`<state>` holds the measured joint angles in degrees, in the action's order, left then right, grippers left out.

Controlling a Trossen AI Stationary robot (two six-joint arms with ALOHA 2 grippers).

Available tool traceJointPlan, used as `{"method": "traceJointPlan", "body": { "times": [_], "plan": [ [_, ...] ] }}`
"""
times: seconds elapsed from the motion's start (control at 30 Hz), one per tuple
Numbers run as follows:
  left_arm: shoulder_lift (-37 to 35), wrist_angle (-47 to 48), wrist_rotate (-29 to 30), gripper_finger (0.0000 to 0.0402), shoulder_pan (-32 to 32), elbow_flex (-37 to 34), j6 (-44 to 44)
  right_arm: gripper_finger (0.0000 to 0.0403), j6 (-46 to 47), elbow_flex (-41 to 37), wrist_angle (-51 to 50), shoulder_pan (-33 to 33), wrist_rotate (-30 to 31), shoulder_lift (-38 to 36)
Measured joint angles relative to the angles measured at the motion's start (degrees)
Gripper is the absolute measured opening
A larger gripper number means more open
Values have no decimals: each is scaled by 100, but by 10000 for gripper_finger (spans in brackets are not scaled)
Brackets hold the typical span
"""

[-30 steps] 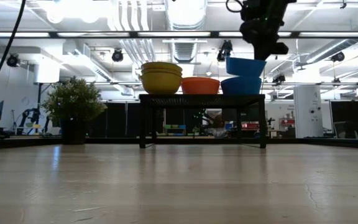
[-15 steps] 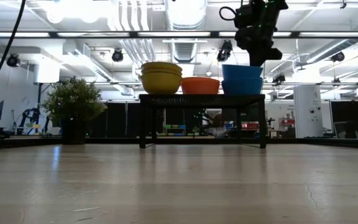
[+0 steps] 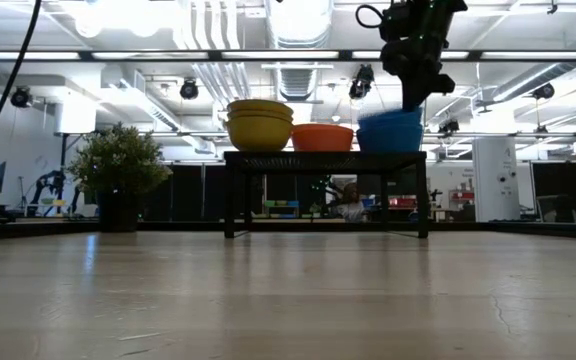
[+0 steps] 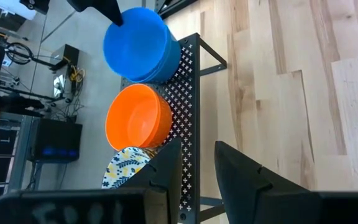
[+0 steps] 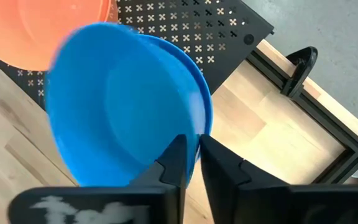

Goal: Pick & Place Mini bowls
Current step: Stack the blue bowl on the blue bowl on the shelf

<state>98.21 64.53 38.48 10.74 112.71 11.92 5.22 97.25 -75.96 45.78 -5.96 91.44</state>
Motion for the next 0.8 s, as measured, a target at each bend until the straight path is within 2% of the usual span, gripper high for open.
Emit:
{"method": "traceJointPlan", "body": {
  "times": [0.27,0.47,0.6,0.8],
  "plan": [
    [0,2,0,94,0,0,-2,105,-267,124,6,0,-4,-11],
    [0,4,0,94,0,0,-2,120,-84,647,-117,0,-9,-20],
    [0,36,0,94,1,0,-7,101,-111,963,-520,-53,-9,-37],
    [0,46,0,94,-2,0,-11,17,-243,886,-713,-185,-13,-48]
  ]
}}
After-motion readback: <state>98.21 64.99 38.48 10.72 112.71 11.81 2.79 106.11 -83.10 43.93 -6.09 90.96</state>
